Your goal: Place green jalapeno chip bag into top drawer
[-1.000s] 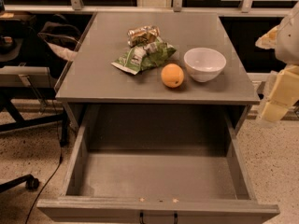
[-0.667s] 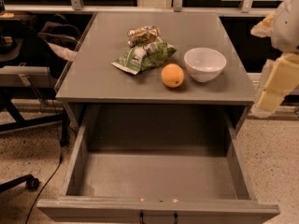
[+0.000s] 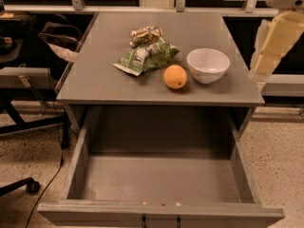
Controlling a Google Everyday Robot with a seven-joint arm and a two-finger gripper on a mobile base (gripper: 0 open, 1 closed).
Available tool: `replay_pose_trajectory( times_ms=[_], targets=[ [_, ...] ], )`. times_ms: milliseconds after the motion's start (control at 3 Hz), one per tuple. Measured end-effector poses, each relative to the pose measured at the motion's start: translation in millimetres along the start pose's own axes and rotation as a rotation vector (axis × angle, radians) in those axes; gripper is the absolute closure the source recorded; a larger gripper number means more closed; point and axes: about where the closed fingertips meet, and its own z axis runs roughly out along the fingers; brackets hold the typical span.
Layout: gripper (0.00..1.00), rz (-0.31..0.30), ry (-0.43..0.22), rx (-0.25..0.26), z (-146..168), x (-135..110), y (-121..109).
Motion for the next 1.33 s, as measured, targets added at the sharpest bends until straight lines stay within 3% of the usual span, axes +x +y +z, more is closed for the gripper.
replay_pose_trajectory(
  times_ms=[333,667,1333],
  targets=[
    [0.0,-0.075,-0.059,-0.011,-1,-20,-27],
    [0.0,-0.076,-0.075,0.032,-11,-25,-37],
    [0.0,-0.072,-0.092,0.048,-8,-29,-49]
  ],
)
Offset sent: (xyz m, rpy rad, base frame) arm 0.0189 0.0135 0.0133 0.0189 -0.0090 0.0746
